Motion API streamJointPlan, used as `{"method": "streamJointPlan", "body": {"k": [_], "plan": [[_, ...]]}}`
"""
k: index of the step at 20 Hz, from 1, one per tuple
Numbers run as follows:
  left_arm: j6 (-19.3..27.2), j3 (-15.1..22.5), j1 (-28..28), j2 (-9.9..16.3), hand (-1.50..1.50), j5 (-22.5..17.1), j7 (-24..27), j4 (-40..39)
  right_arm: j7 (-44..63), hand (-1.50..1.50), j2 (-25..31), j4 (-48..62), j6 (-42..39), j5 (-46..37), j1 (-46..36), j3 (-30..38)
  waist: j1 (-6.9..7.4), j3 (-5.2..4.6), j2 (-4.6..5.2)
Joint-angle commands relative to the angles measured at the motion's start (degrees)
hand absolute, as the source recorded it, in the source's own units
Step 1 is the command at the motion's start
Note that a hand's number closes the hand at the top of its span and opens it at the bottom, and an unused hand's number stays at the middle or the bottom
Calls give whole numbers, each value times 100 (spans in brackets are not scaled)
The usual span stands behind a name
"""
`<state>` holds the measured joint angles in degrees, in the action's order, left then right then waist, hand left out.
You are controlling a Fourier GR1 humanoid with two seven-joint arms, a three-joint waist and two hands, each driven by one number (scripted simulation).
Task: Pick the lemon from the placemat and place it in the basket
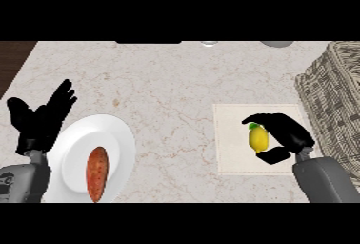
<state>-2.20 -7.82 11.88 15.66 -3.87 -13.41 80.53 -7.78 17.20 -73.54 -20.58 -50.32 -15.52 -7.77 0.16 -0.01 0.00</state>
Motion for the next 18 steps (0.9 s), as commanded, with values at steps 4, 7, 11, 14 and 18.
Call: {"method": "streamJointPlan", "body": {"k": [4, 7, 11, 14, 18], "plan": [[70, 101, -31, -268, 0, 193, 137, -32, -460, 150, 44, 566, 288, -498, -171, -63, -8, 1, 2], [-64, -192, 194, -58, 0, 58, 104, -283, -111, 150, -278, 531, 68, -616, -492, -142, -8, 0, 1], [-171, -73, 202, -50, 0, -4, 65, -85, 2153, 150, -1038, 1241, 997, -445, -1068, 1207, 131, 0, 105], [-160, -150, 196, 34, 0, -18, 19, -64, 3306, 150, -1123, 1220, 1702, -408, -1206, 1984, 59, -2, 150], [-223, 54, 282, -112, 0, 8, 26, -33, 4976, 150, -1624, 1460, 2579, -735, -1979, 2393, 426, -14, 201]]}}
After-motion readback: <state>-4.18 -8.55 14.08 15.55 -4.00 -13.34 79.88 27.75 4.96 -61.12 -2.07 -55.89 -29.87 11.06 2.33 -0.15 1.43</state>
